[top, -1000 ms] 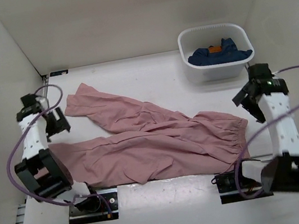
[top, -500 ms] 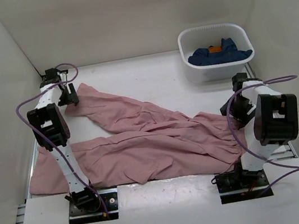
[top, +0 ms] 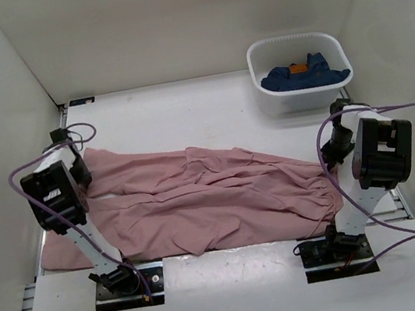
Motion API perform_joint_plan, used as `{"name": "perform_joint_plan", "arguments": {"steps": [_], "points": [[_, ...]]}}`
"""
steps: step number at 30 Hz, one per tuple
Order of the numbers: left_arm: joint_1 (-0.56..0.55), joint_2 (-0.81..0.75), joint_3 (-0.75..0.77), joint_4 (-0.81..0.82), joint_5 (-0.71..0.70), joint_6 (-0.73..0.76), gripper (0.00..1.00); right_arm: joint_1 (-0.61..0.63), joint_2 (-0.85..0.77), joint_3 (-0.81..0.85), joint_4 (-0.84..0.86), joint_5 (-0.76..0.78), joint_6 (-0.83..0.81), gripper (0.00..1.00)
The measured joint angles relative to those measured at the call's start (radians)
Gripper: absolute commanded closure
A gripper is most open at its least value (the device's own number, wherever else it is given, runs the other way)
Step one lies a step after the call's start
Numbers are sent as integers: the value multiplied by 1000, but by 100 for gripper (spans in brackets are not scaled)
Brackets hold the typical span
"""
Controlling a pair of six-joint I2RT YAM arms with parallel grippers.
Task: Fold and stack the trousers
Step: Flatten the trousers out
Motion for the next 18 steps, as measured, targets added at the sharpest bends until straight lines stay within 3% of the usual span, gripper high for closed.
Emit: {"name": "perform_joint_plan", "arguments": {"steps": [2, 4, 5, 9, 14, 18], "points": [[34, -69, -69, -51, -20, 2, 25, -3, 10, 16, 3, -3, -19, 100], [44, -108, -84, -99, -29, 2, 7, -4, 17, 31, 11, -15, -43, 100], [43, -118, -71, -124, -21, 0, 3, -2, 22, 43, 16, -26, -58, 100], [31, -90, 132, -208, 58, -1, 0, 25, 50, 114, 32, -46, -119, 100], [6, 124, 588, -226, 151, -2, 0, 86, 62, 204, 42, -45, -181, 100], [-10, 301, 708, -247, 201, -2, 0, 113, 64, 227, 40, -45, -204, 100]]}}
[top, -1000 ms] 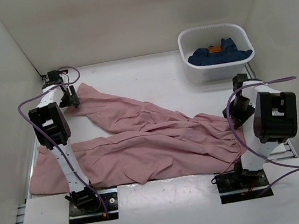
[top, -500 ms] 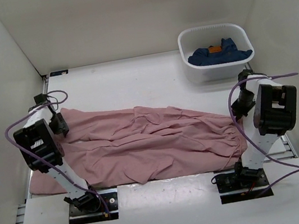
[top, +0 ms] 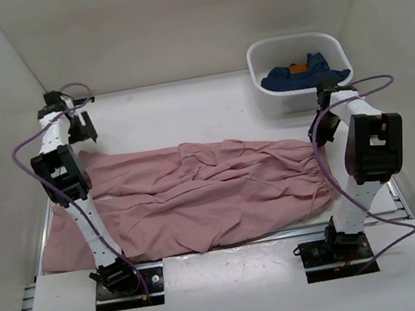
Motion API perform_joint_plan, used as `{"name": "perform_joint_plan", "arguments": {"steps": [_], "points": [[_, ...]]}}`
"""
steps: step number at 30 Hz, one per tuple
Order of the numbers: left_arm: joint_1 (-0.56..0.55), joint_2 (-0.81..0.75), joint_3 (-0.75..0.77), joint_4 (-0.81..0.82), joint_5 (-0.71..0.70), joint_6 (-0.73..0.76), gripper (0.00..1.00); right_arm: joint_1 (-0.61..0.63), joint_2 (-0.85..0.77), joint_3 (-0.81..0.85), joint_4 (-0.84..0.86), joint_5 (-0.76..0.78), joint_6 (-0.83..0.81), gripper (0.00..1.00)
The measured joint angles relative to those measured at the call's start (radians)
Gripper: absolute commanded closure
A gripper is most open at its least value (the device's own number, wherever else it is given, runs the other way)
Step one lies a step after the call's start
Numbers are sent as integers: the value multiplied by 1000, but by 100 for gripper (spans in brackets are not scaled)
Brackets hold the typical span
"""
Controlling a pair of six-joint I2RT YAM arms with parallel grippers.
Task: Fold and stack the trousers
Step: Flatten the trousers out, then fold the trousers
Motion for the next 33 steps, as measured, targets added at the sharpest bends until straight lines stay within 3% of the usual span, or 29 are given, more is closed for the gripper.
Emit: {"name": "perform_joint_plan", "arguments": {"steps": [3, 9, 10, 11, 12, 13, 14, 26, 29, 33], "points": [[-9, 118, -16, -40, 8, 0, 0, 0, 8, 2, -2, 4, -3, 100], [-6, 108, -49, -40, -6, -14, 0, -1, 10, 3, -17, 16, -3, 100], [-6, 105, -56, -35, -8, -15, 4, -1, 10, 3, -18, 17, -3, 100], [-6, 98, -68, -29, -8, -17, 10, -1, 10, 4, -20, 18, -3, 100], [-6, 92, -79, -22, -7, -19, 27, -1, 10, 6, -23, 19, -3, 100], [-6, 85, -92, -16, -5, -23, 79, -1, 10, 9, -27, 21, -3, 100], [-6, 76, -108, -13, -1, -25, 86, -1, 10, 15, -35, 22, -3, 100], [-12, -63, -245, -56, -60, -7, 86, -1, -101, 118, -99, 26, -34, 100], [-12, -198, -252, -63, -72, -7, 86, -4, -174, 144, -108, 25, -55, 100], [-13, -492, -277, -48, -100, -7, 86, -21, -292, 130, -120, 24, -91, 100]]}}
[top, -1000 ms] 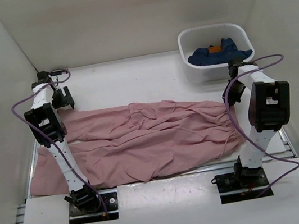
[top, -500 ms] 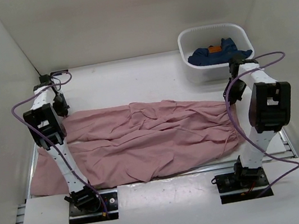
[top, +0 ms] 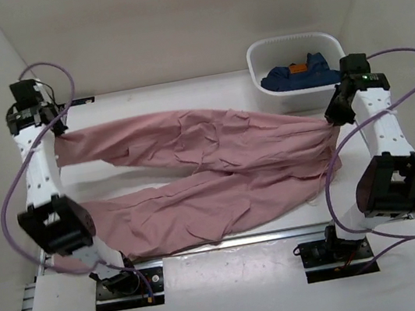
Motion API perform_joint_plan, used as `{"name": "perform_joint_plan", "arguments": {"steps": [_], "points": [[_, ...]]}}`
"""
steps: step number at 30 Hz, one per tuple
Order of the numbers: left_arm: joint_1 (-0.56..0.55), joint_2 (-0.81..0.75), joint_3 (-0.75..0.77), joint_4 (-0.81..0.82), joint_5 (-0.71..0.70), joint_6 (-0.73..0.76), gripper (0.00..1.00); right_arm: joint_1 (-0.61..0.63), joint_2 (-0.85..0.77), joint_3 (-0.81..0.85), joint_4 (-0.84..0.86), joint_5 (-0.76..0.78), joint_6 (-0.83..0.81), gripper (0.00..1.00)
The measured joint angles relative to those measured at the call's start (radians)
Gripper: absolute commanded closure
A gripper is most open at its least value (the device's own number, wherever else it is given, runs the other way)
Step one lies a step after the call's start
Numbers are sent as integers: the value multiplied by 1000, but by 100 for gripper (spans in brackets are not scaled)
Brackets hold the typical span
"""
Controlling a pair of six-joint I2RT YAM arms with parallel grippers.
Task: Fold and stack the trousers
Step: Fold the trousers
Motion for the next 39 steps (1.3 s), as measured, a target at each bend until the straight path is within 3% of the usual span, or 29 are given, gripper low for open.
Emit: {"name": "perform_joint_plan", "arguments": {"steps": [4, 7, 12, 16, 20, 25, 29, 31, 34, 36, 39], "points": [[24, -255, -50, 40, -31, 0, 86, -61, -65, -76, -2, -4, -21, 100], [75, -385, -192, 71, -52, -1, 86, -110, -64, -151, 0, -17, -24, 100], [142, -415, -506, 72, -90, 1, 86, -133, -84, -201, 13, -47, -26, 100], [237, -408, -690, 56, -101, 3, 86, -135, -188, -301, 69, -77, -34, 100], [323, -407, -684, 31, -103, 3, 86, -136, -247, -359, 55, -79, -35, 100], [364, -381, -513, -56, -97, -2, 86, -131, -268, -311, 23, -109, -16, 100], [395, -455, -608, -60, -130, 0, 86, -129, -417, -403, 20, -62, 35, 100], [418, -520, -755, -56, -167, 1, 86, -133, -521, -507, 1, -2, 76, 76], [452, -556, -972, -34, -220, 3, 86, -145, -621, -658, -43, 95, 156, 13], [467, -536, -1075, -5, -246, 5, 86, -149, -629, -689, -85, 150, 210, 8], [475, -463, -1127, 6, -257, 7, 86, -149, -627, -663, -100, 208, 260, 11]]}}
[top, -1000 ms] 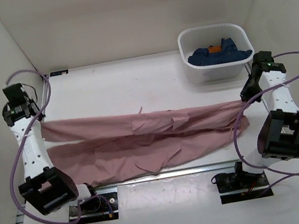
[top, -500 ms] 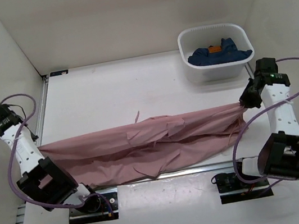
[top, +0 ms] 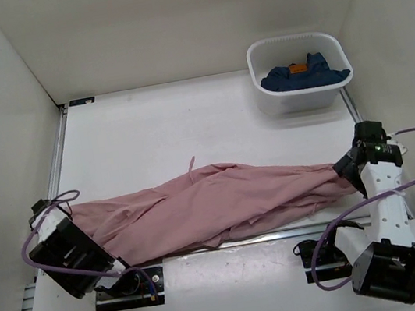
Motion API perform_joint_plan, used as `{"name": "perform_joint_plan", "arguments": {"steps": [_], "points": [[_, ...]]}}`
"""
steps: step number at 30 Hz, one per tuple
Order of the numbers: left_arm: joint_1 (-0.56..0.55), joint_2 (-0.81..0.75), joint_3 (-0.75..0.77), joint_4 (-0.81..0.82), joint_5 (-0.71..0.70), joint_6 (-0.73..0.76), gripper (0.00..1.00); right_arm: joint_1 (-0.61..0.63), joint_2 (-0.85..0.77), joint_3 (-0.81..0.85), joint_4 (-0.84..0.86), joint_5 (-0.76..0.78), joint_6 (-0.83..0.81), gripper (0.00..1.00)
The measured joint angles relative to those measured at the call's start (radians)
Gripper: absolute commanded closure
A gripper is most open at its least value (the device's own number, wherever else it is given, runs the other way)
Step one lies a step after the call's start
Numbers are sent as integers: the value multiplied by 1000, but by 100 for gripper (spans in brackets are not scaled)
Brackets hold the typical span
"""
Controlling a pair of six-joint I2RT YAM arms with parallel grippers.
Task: Fold and stack the trousers
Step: Fold the trousers
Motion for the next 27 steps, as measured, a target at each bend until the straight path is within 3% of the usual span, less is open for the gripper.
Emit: {"name": "perform_joint_plan", "arguments": {"steps": [2, 4, 11, 13, 14, 15, 17, 20, 24, 27], "points": [[1, 31, 16, 21, 1, 0, 86, 0, -4, 53, 14, -2, 1, 24], [1, 43, 56, 29, 3, 0, 86, 19, -15, 100, 58, -31, -22, 29], [1, 55, 222, 35, 57, 0, 86, 315, 37, 164, 187, -113, -62, 37], [1, 56, 270, 18, 77, 0, 86, 382, 108, 167, 192, -121, -54, 51], [1, 56, 299, 7, 87, 0, 86, 409, 147, 166, 192, -126, -43, 65], [1, 57, 328, 4, 96, 0, 86, 435, 188, 160, 192, -132, -26, 88], [1, 59, 378, 5, 108, 0, 86, 487, 237, 109, 203, -142, 28, 100], [1, 66, 396, 22, 111, 0, 86, 573, 208, -34, 177, -142, 151, 100], [1, 101, 318, 61, 108, 0, 80, 592, 16, -244, 137, -129, 291, 100], [1, 169, 250, 77, 103, 3, 63, 521, 3, -309, 150, -122, 324, 100]]}}
